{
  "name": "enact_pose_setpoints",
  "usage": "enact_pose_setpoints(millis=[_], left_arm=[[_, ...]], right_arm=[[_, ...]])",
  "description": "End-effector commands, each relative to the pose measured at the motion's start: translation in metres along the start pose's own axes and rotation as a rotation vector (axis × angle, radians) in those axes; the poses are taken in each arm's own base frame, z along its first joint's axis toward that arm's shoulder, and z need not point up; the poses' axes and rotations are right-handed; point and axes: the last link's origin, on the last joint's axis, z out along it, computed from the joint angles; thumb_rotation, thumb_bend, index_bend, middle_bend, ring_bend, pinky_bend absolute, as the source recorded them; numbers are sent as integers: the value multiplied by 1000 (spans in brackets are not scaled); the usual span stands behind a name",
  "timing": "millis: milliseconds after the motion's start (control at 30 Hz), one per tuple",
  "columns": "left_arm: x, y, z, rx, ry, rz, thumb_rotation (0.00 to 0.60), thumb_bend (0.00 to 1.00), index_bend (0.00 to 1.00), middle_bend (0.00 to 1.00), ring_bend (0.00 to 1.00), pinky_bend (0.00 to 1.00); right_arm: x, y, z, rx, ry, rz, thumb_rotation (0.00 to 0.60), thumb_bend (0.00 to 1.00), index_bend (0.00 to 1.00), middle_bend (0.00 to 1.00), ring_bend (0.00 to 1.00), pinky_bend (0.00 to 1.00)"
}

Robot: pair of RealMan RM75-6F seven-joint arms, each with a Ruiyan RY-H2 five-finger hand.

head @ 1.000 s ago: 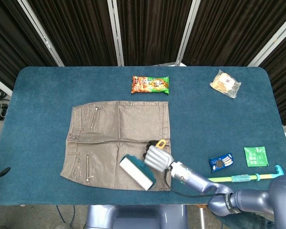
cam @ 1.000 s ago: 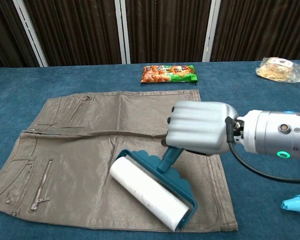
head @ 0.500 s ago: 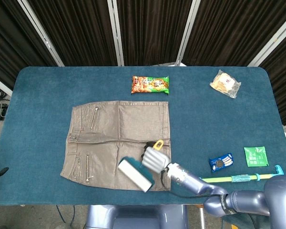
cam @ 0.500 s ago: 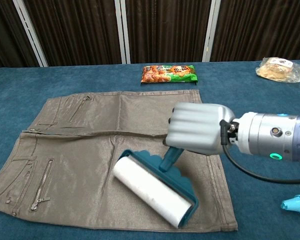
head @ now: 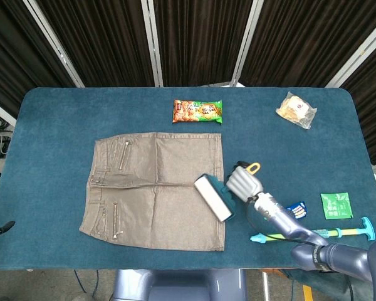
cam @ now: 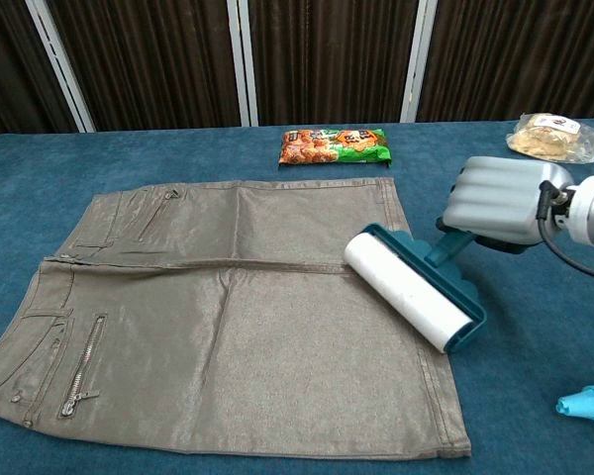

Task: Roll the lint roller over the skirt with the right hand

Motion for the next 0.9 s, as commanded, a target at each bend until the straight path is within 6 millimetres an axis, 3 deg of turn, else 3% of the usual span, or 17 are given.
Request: enact_pose_setpoints(millis=[33, 367, 433, 467, 600, 633, 733, 900], left_arm=[[-1, 1, 0, 0, -2, 2, 600, 0, 0, 0, 0, 0], [-2, 2, -1, 1, -5, 9, 600, 0, 0, 0, 0, 0], [-3, 2, -1, 3, -5, 9, 600, 0, 0, 0, 0, 0], [-3, 2, -1, 3, -5, 9, 600, 0, 0, 0, 0, 0], [-3, 2, -1, 5, -6, 9, 600, 0, 0, 0, 0, 0], [-3, 2, 0, 5, -6, 8, 600, 0, 0, 0, 0, 0], [-3, 2, 0, 4, -8, 7, 600, 0, 0, 0, 0, 0], [0, 2, -1, 0, -6, -3, 600, 0, 0, 0, 0, 0]], right_arm=[[-22, 16, -7, -43, -60, 28, 600, 1000, 440, 535, 434, 465], [-63, 48, -11, -208, -169, 146, 600, 999, 437, 537, 435, 465], [-70, 50, -12, -226, -186, 163, 600, 956, 412, 525, 410, 465], [-72, 50, -12, -229, -192, 170, 600, 893, 382, 504, 389, 465], [-78, 52, -14, -247, -214, 216, 600, 125, 37, 227, 169, 466], [-78, 53, -14, -259, -218, 235, 600, 22, 4, 166, 122, 465], [-74, 57, -16, -293, -207, 262, 600, 0, 0, 115, 81, 465], [-65, 66, -28, -333, -174, 298, 600, 0, 0, 112, 64, 448]])
